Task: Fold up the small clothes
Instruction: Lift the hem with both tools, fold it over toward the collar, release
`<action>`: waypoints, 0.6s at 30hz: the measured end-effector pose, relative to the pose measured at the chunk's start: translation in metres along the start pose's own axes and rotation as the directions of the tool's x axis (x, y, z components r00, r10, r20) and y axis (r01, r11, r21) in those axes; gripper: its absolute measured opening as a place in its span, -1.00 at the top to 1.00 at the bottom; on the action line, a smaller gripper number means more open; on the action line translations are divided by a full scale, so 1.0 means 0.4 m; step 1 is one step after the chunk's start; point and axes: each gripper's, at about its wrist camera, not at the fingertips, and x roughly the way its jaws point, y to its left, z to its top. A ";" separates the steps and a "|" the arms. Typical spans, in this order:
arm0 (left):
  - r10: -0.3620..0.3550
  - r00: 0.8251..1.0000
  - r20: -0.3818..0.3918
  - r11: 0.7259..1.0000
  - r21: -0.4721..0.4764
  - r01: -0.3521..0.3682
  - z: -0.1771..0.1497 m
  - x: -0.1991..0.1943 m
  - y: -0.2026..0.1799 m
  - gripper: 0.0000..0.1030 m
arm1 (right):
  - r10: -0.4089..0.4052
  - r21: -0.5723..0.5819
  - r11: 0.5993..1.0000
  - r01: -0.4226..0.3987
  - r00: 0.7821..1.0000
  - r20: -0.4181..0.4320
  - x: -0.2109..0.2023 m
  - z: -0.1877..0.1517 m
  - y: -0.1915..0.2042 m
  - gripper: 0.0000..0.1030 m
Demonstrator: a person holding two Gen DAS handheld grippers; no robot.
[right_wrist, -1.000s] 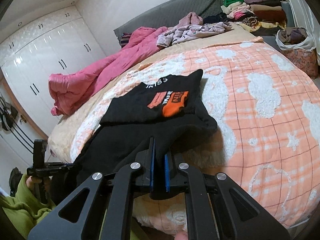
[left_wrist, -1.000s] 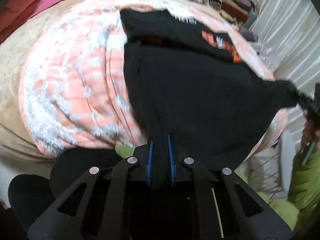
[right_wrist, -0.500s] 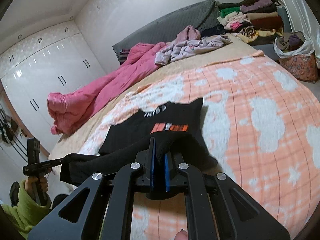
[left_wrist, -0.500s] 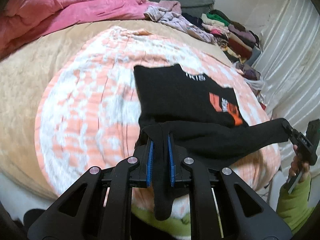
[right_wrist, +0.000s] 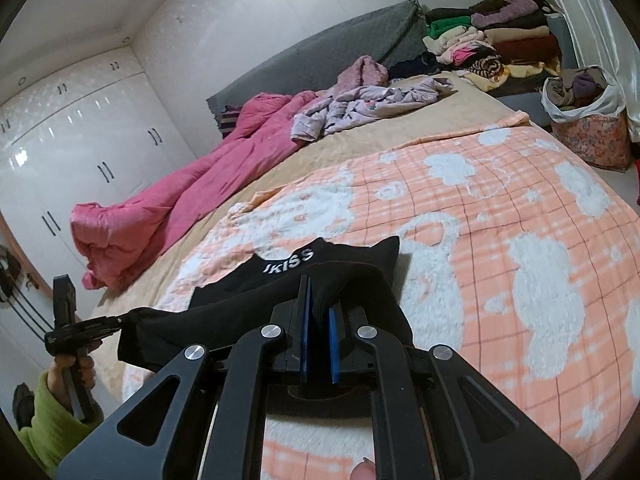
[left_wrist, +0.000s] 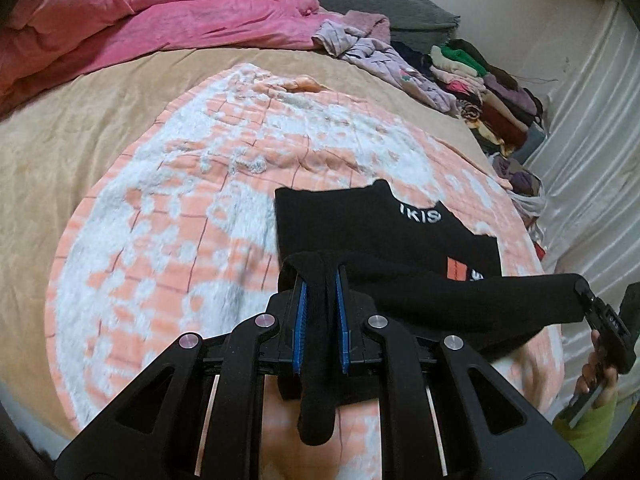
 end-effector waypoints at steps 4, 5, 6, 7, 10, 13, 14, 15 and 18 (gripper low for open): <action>0.013 1.000 -0.005 1.000 -0.013 -0.013 0.027 0.038 0.001 0.88 | -0.024 0.001 1.000 0.024 1.000 -0.018 0.046 0.016 -0.014 0.87; 0.016 1.000 -0.009 1.000 -0.015 -0.016 0.032 0.048 0.003 0.88 | -0.032 0.003 0.999 0.032 0.999 -0.024 0.058 0.020 -0.018 0.87; 0.021 1.000 -0.010 1.000 -0.017 -0.021 0.037 0.057 0.004 0.88 | -0.037 0.005 0.999 0.037 0.999 -0.033 0.071 0.024 -0.023 0.87; 0.024 1.000 -0.013 1.000 -0.020 -0.024 0.040 0.067 0.006 0.88 | -0.045 0.006 0.999 0.045 0.998 -0.040 0.083 0.026 -0.028 0.87; 0.035 0.999 -0.029 0.999 -0.031 -0.036 0.045 0.100 0.014 0.87 | -0.067 0.013 0.998 0.068 0.995 -0.072 0.125 0.029 -0.044 0.87; 0.045 0.998 -0.039 0.998 -0.039 -0.046 0.048 0.128 0.022 0.83 | -0.101 0.014 0.995 0.103 0.990 -0.102 0.166 0.027 -0.056 0.86; 0.045 0.998 -0.042 0.998 -0.042 -0.047 0.050 0.134 0.024 0.83 | -0.110 0.016 0.993 0.113 0.988 -0.109 0.177 0.025 -0.060 0.85; 0.044 0.998 -0.041 0.998 -0.048 -0.046 0.049 0.138 0.028 0.82 | -0.115 0.018 0.993 0.118 0.987 -0.114 0.185 0.022 -0.064 0.85; 0.081 0.997 -0.007 0.996 -0.027 -0.081 0.050 0.128 0.030 0.56 | -0.137 0.029 0.990 0.141 0.983 -0.120 0.197 0.016 -0.075 0.47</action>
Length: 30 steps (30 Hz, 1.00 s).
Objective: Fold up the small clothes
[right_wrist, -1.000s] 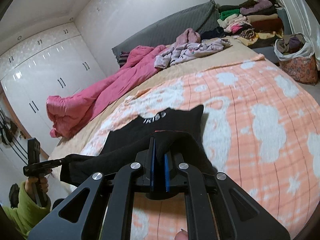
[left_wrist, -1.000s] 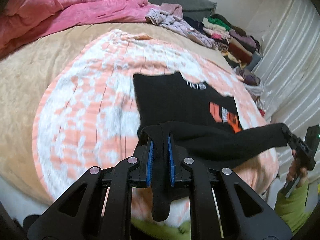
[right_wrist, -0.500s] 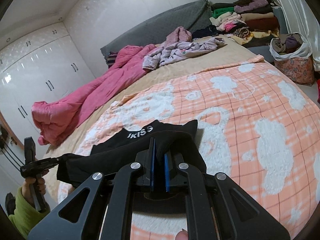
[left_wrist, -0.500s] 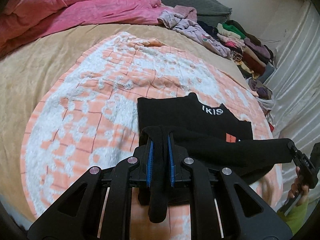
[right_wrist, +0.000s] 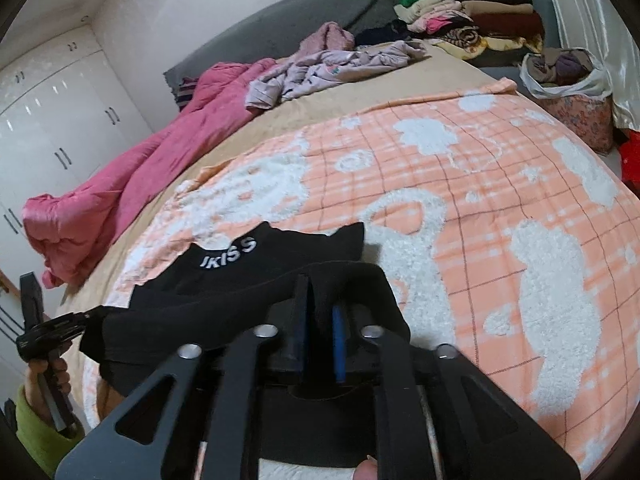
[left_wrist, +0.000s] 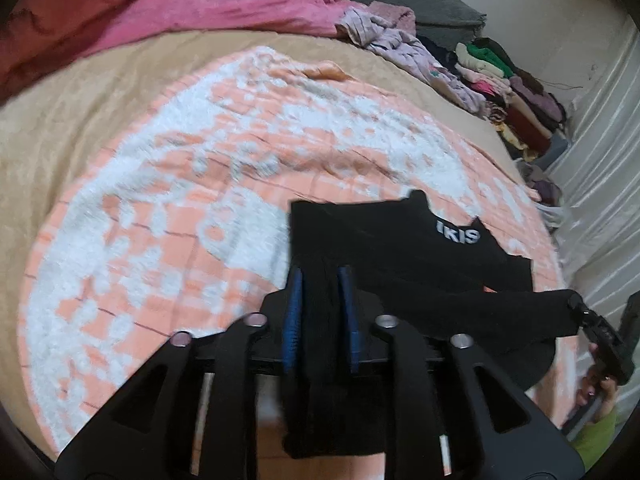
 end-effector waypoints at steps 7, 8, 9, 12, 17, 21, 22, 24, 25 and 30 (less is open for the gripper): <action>0.033 0.996 0.089 0.994 0.099 -0.042 -0.011 -0.080 -0.014 0.48 | -0.034 0.017 0.999 0.033 0.998 0.052 -0.039 -0.010 -0.016 0.07; 0.034 0.994 0.100 0.991 0.124 -0.047 -0.021 -0.093 -0.022 0.48 | -0.043 0.008 0.999 0.042 0.997 0.067 -0.055 -0.017 -0.012 0.07; 0.035 0.994 0.107 0.988 0.145 -0.051 -0.030 -0.102 -0.028 0.47 | -0.043 -0.004 0.999 0.043 0.996 0.077 -0.068 -0.022 -0.006 0.06; 0.019 0.994 0.106 0.978 0.207 -0.041 -0.073 -0.123 -0.054 0.48 | -0.040 -0.064 0.997 0.046 0.995 0.086 -0.101 -0.049 0.022 0.06; -0.002 0.999 0.033 0.945 0.326 -0.009 -0.182 -0.111 -0.106 0.80 | -0.035 -0.183 0.982 0.041 0.999 0.036 -0.116 -0.118 0.077 0.26; 0.042 0.999 -0.011 0.916 0.400 -0.034 -0.239 -0.056 -0.143 0.82 | -0.051 -0.252 0.967 0.044 0.998 -0.021 -0.098 -0.172 0.106 0.49; 0.063 0.998 -0.012 0.907 0.417 -0.052 -0.249 -0.040 -0.148 0.82 | -0.062 -0.267 0.962 0.051 0.997 -0.035 -0.089 -0.186 0.112 0.49; 0.106 0.994 0.012 0.891 0.443 -0.101 -0.265 -0.017 -0.160 0.82 | -0.075 -0.282 0.958 0.055 0.995 -0.059 -0.068 -0.204 0.116 0.49; 0.123 0.992 0.026 0.886 0.447 -0.122 -0.268 -0.006 -0.163 0.82 | -0.084 -0.284 0.957 0.062 0.994 -0.067 -0.056 -0.209 0.114 0.49; 0.124 0.991 0.045 0.897 0.422 -0.132 -0.242 0.006 -0.166 0.82 | -0.139 -0.264 0.958 0.113 0.987 -0.083 0.010 -0.198 0.084 0.49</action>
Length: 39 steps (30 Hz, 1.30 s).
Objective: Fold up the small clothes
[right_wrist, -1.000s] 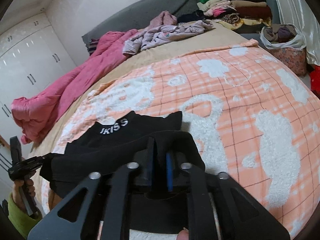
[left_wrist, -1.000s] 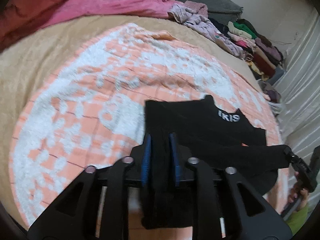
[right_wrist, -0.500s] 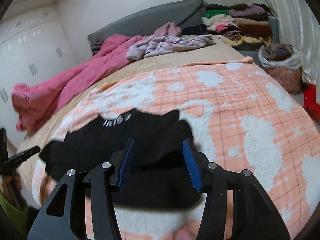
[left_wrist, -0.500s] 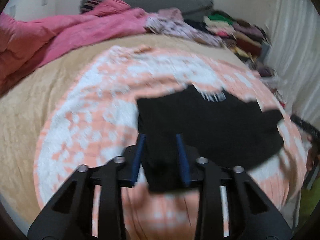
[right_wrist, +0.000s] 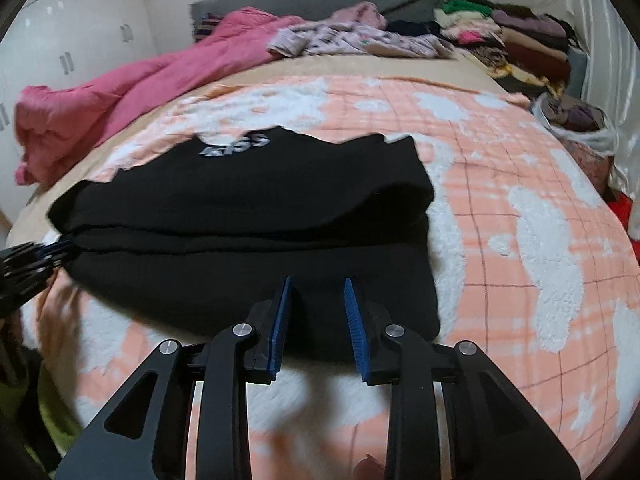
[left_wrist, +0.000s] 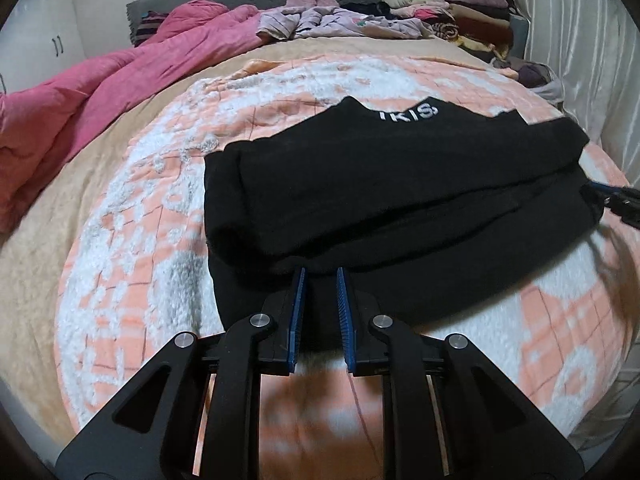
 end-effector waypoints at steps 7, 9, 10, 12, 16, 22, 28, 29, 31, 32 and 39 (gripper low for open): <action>-0.011 1.000 0.007 0.998 -0.064 0.011 0.069 0.031 0.033 0.81 | 0.016 0.056 0.998 -0.016 1.000 0.001 0.073 0.076 -0.047 0.49; -0.016 1.000 -0.001 0.997 -0.074 0.016 0.087 0.047 0.040 0.81 | 0.032 0.068 0.997 -0.032 0.999 0.009 0.080 0.100 -0.056 0.49; -0.020 1.000 -0.006 0.996 -0.085 0.019 0.101 0.058 0.046 0.81 | 0.043 0.075 0.996 -0.044 0.999 0.016 0.083 0.118 -0.058 0.49; -0.029 1.000 -0.011 0.994 -0.109 0.027 0.122 0.073 0.060 0.81 | 0.051 0.078 0.996 -0.053 0.998 0.032 0.082 0.145 -0.057 0.49; -0.006 1.000 0.000 0.988 -0.157 0.006 0.176 0.096 0.096 0.80 | 0.065 0.086 0.994 -0.070 0.996 0.058 0.089 0.213 -0.058 0.49; 0.042 0.999 0.013 0.961 -0.273 -0.037 0.231 0.109 0.189 0.75 | 0.017 0.090 0.996 -0.024 0.997 0.079 0.110 0.297 -0.064 0.48; 0.005 1.000 0.019 0.936 -0.351 0.002 0.202 0.093 0.259 0.62 | -0.038 0.123 0.992 0.025 0.994 0.106 0.101 0.306 -0.103 0.33; -0.010 1.000 0.014 0.934 -0.357 0.014 0.195 0.096 0.262 0.47 | -0.039 0.131 0.991 0.026 0.994 0.103 0.103 0.298 -0.115 0.24; -0.068 0.998 -0.009 0.925 -0.374 0.060 0.168 0.109 0.265 0.37 | -0.051 0.140 0.989 0.040 0.996 0.080 0.114 0.280 -0.134 0.13; -0.093 0.996 -0.012 0.921 -0.381 0.082 0.157 0.115 0.263 0.35 | -0.050 0.138 0.990 0.040 0.997 0.065 0.123 0.272 -0.136 0.13; -0.189 0.982 -0.024 0.895 -0.415 0.162 0.112 0.155 0.226 0.10 | -0.065 0.130 0.989 0.067 0.998 -0.016 0.188 0.230 -0.148 0.09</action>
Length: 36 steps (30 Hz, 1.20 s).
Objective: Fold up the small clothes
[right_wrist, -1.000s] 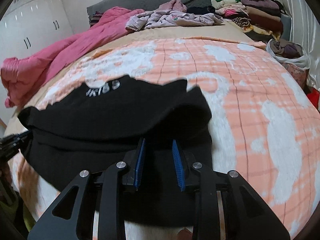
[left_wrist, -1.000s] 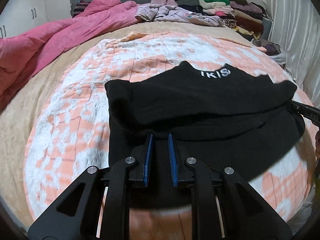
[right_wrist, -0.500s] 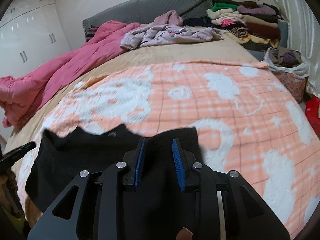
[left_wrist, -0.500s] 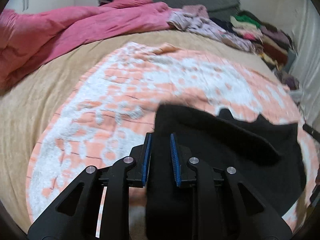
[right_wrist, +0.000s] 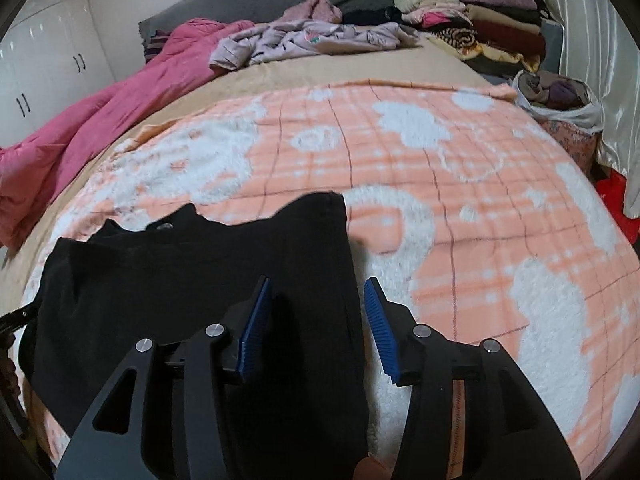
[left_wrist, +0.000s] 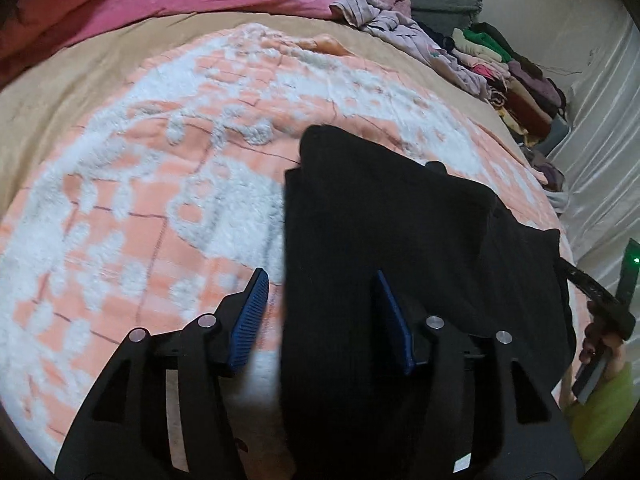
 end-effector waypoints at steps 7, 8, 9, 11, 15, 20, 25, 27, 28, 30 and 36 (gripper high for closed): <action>-0.015 0.998 0.058 0.999 0.036 0.013 0.003 -0.039 -0.017 0.90 | 0.058 0.018 0.998 -0.058 0.998 -0.002 0.007 0.003 0.004 0.84; -0.022 0.997 0.069 0.999 0.033 0.019 0.004 -0.051 -0.013 0.91 | 0.060 0.017 0.998 -0.060 0.998 0.018 -0.006 0.007 0.007 0.85; -0.024 0.996 0.085 0.999 0.030 0.021 0.006 -0.067 -0.009 0.92 | 0.063 0.022 0.998 -0.064 0.997 0.039 -0.020 0.012 0.007 0.85; -0.018 0.993 0.116 0.999 0.035 0.014 0.007 -0.091 -0.008 0.94 | 0.066 0.042 0.997 -0.070 0.994 0.083 -0.045 0.027 -0.001 0.85; 0.029 0.992 0.124 0.998 0.053 -0.036 0.005 -0.081 0.000 0.93 | 0.032 0.056 0.998 -0.037 0.996 0.079 -0.030 0.039 -0.011 0.85; 0.056 0.996 0.063 0.997 0.043 -0.059 -0.018 -0.023 0.020 0.90 | -0.042 0.046 0.998 0.042 0.999 -0.017 0.048 0.005 -0.009 0.82; 0.076 0.994 0.081 0.995 0.062 -0.081 -0.023 -0.044 0.013 0.79 | -0.107 0.010 0.994 0.107 0.994 -0.008 0.030 -0.013 0.007 0.50; 0.080 0.992 0.100 0.994 0.060 -0.086 -0.025 -0.064 0.009 0.78 | -0.107 0.000 0.994 0.107 0.994 0.019 0.000 -0.021 0.015 0.29; 0.083 0.990 0.117 0.994 0.067 -0.091 -0.028 -0.079 0.003 0.78 | -0.107 -0.004 0.994 0.107 0.994 0.032 -0.013 -0.025 0.019 0.24; 0.077 0.987 0.141 0.992 0.089 -0.090 -0.037 -0.105 -0.014 0.77 | -0.101 -0.024 0.994 0.103 0.992 0.071 -0.056 -0.040 0.036 0.20; 0.034 0.990 0.139 0.983 0.175 -0.058 -0.063 -0.129 -0.089 0.57 | -0.017 -0.111 0.993 0.028 0.995 0.099 -0.142 -0.097 0.108 0.08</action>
